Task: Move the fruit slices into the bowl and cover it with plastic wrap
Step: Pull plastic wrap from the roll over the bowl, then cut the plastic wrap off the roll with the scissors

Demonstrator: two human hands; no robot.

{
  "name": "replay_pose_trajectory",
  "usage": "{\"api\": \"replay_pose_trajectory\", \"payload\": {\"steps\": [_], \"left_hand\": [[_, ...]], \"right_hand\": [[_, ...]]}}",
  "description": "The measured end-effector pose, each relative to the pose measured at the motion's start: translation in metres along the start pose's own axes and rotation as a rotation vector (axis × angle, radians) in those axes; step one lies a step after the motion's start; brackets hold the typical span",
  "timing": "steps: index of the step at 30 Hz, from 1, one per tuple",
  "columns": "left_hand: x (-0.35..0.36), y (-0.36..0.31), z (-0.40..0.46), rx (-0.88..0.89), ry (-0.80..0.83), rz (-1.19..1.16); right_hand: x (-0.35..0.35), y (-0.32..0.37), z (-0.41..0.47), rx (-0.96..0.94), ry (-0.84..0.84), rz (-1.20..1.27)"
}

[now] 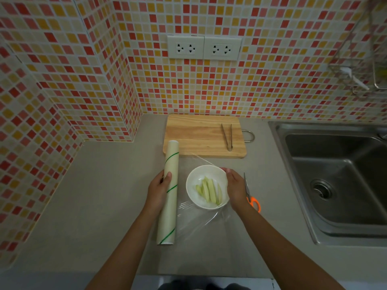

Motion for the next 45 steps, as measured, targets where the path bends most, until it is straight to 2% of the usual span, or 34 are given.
{"api": "replay_pose_trajectory", "payload": {"steps": [15, 24, 26, 28, 31, 35, 39, 45], "left_hand": [[0.002, -0.006, -0.004, 0.017, -0.006, 0.026], [0.004, -0.004, -0.004, 0.011, 0.014, 0.015], [0.003, -0.003, -0.003, 0.005, 0.019, 0.011], [0.002, -0.002, -0.002, 0.006, 0.013, 0.026], [0.003, -0.002, -0.001, 0.019, 0.004, 0.044], [0.004, -0.002, 0.0, 0.038, -0.001, 0.072], [0.004, -0.002, 0.0, 0.032, 0.003, 0.062], [0.004, -0.004, 0.001, 0.032, -0.011, 0.071]], "right_hand": [[-0.004, 0.004, 0.008, 0.02, 0.017, -0.057], [-0.037, 0.009, 0.025, -0.018, -0.174, -0.049], [-0.051, 0.007, 0.026, -0.074, -0.208, -0.18], [-0.064, 0.006, 0.026, -0.138, -0.21, -0.465], [-0.076, 0.009, 0.019, -0.154, -0.101, -0.9], [-0.079, 0.016, 0.005, -0.178, -0.014, -1.253], [-0.079, 0.014, 0.001, -0.136, 0.05, -1.34], [-0.084, 0.015, -0.003, -0.027, 0.021, -1.193]]}}
Point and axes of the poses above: each hand's wrist, its own z-axis towards the middle knuckle, its own x-axis out of the palm, y = z × x, the point moved 1 cm from there along z, towards the middle knuckle, and after that the axes turned 15 degrees about -y, right-handed, at the moved point
